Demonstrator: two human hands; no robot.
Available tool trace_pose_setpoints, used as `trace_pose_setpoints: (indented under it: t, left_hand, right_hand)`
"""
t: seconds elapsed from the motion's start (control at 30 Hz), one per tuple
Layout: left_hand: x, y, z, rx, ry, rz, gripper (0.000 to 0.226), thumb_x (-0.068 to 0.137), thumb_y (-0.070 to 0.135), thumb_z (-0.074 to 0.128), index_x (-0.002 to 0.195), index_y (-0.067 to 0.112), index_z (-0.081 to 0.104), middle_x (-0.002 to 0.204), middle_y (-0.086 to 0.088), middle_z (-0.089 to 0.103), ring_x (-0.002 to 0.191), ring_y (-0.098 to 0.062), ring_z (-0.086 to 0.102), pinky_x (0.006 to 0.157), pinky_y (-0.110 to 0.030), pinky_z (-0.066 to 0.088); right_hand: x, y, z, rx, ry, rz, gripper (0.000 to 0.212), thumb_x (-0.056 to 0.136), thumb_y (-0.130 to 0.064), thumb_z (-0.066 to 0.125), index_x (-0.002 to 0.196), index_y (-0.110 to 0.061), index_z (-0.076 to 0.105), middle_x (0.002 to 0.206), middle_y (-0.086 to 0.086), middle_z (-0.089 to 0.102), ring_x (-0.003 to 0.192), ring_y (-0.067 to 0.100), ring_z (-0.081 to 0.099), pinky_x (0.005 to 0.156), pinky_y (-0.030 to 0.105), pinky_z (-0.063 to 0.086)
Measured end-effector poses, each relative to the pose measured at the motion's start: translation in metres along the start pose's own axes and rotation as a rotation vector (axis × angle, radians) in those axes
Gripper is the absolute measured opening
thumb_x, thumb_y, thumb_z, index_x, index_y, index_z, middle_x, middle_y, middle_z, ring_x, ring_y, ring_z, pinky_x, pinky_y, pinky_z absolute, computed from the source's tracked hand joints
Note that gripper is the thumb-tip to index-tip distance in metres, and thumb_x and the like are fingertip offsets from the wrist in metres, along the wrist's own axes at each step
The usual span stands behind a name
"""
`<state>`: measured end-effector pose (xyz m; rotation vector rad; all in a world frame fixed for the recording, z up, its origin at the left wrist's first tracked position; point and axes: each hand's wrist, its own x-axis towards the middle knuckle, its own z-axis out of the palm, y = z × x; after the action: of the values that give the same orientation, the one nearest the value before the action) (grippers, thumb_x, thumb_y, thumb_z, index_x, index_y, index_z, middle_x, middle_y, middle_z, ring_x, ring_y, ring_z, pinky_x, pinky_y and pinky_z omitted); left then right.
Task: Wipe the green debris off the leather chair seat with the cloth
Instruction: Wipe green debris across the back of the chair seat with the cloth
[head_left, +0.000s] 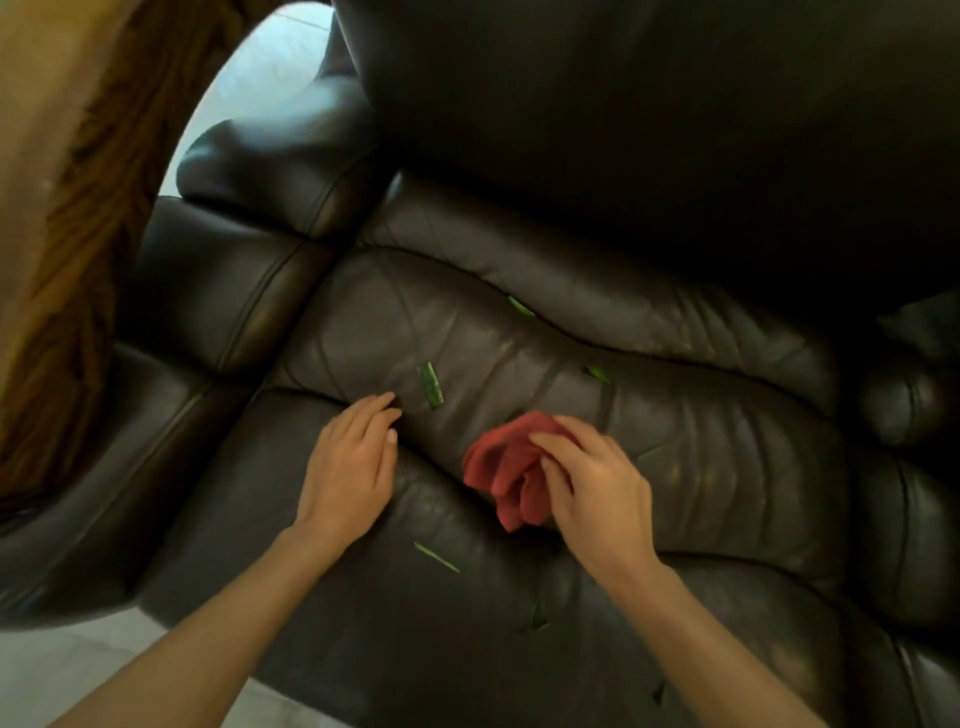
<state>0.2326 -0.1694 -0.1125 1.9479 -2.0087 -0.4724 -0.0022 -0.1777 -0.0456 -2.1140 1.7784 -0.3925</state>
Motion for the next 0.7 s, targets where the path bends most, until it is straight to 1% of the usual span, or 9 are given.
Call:
trace_pose_setpoints:
  t: [0.1, 0.17, 0.2, 0.27, 0.33, 0.4, 0.47, 0.63, 0.7]
  left_hand:
    - [-0.004, -0.009, 0.002, 0.069, 0.013, -0.087, 0.047, 0.094, 0.022, 0.031, 0.135, 0.003, 0.045, 0.145, -0.014, 0.041, 0.137, -0.029, 0.035, 0.112, -0.047, 0.031]
    - [-0.004, -0.011, 0.008, 0.136, -0.002, -0.099, 0.052, 0.093, 0.026, 0.026, 0.141, 0.008, 0.036, 0.15, -0.012, 0.033, 0.14, -0.028, 0.028, 0.113, -0.047, 0.027]
    - [-0.004, -0.013, 0.011, 0.168, -0.016, -0.093, 0.053, 0.093, 0.027, 0.025, 0.142, 0.009, 0.034, 0.151, -0.011, 0.032, 0.141, -0.027, 0.027, 0.113, -0.047, 0.027]
    - [-0.004, -0.017, 0.017, 0.21, -0.031, -0.085, 0.054, 0.091, 0.026, 0.027, 0.142, 0.01, 0.035, 0.151, -0.011, 0.033, 0.14, -0.028, 0.028, 0.112, -0.047, 0.027]
    - [-0.003, -0.021, 0.022, 0.237, -0.025, -0.082, 0.053, 0.09, 0.025, 0.029, 0.139, 0.008, 0.04, 0.148, -0.014, 0.037, 0.139, -0.03, 0.03, 0.112, -0.047, 0.027]
    - [-0.003, -0.022, 0.026, 0.24, -0.025, -0.068, 0.051, 0.089, 0.023, 0.032, 0.136, 0.006, 0.044, 0.146, -0.015, 0.04, 0.139, -0.031, 0.031, 0.112, -0.047, 0.027]
    - [-0.003, -0.023, 0.027, 0.231, -0.022, -0.055, 0.053, 0.087, 0.023, 0.032, 0.137, 0.007, 0.041, 0.149, -0.014, 0.037, 0.14, -0.03, 0.029, 0.113, -0.047, 0.026]
    - [-0.003, -0.022, 0.026, 0.216, -0.021, -0.074, 0.057, 0.088, 0.025, 0.031, 0.144, 0.012, 0.031, 0.154, -0.009, 0.027, 0.142, -0.026, 0.023, 0.113, -0.046, 0.025]
    - [-0.004, -0.023, 0.028, 0.216, -0.019, -0.079, 0.058, 0.089, 0.025, 0.031, 0.145, 0.013, 0.029, 0.154, -0.008, 0.025, 0.143, -0.025, 0.021, 0.114, -0.045, 0.023]
  right_hand:
    - [0.044, -0.036, -0.001, 0.084, 0.143, -0.059, 0.026, 0.082, -0.013, 0.061, 0.106, -0.022, 0.067, 0.122, 0.005, 0.062, 0.101, 0.031, 0.059, 0.077, 0.042, 0.054]
    - [0.085, -0.06, 0.006, 0.084, 0.148, -0.126, 0.032, 0.084, -0.015, 0.056, 0.114, -0.023, 0.063, 0.128, 0.005, 0.058, 0.105, 0.033, 0.056, 0.082, 0.041, 0.052]
    - [0.104, -0.071, 0.015, 0.058, 0.077, -0.153, 0.037, 0.085, -0.016, 0.054, 0.12, -0.024, 0.059, 0.134, 0.005, 0.053, 0.11, 0.033, 0.052, 0.087, 0.042, 0.049]
    - [0.131, -0.085, 0.035, -0.059, -0.153, -0.193, 0.044, 0.087, -0.018, 0.051, 0.13, -0.028, 0.05, 0.144, 0.005, 0.04, 0.122, 0.033, 0.042, 0.098, 0.042, 0.041]
    - [0.138, -0.089, 0.057, -0.24, -0.32, -0.211, 0.044, 0.088, -0.019, 0.049, 0.131, -0.029, 0.048, 0.146, 0.005, 0.035, 0.125, 0.035, 0.038, 0.101, 0.043, 0.035]
    - [0.126, -0.085, 0.066, -0.356, -0.289, -0.223, 0.036, 0.09, -0.022, 0.046, 0.126, -0.027, 0.051, 0.141, 0.005, 0.039, 0.119, 0.035, 0.041, 0.095, 0.044, 0.036]
    - [0.103, -0.079, 0.063, -0.401, -0.261, -0.265, 0.033, 0.091, -0.022, 0.042, 0.122, -0.024, 0.053, 0.137, 0.006, 0.043, 0.114, 0.034, 0.043, 0.091, 0.043, 0.036]
    - [0.038, -0.054, 0.022, -0.372, -0.502, -0.243, 0.031, 0.085, -0.021, 0.046, 0.112, -0.026, 0.06, 0.127, -0.001, 0.052, 0.109, 0.03, 0.045, 0.094, 0.04, 0.035]
    - [0.031, -0.048, 0.0, -0.369, -0.499, -0.218, 0.028, 0.078, -0.021, 0.052, 0.101, -0.029, 0.065, 0.114, -0.005, 0.062, 0.098, 0.026, 0.054, 0.086, 0.034, 0.041]
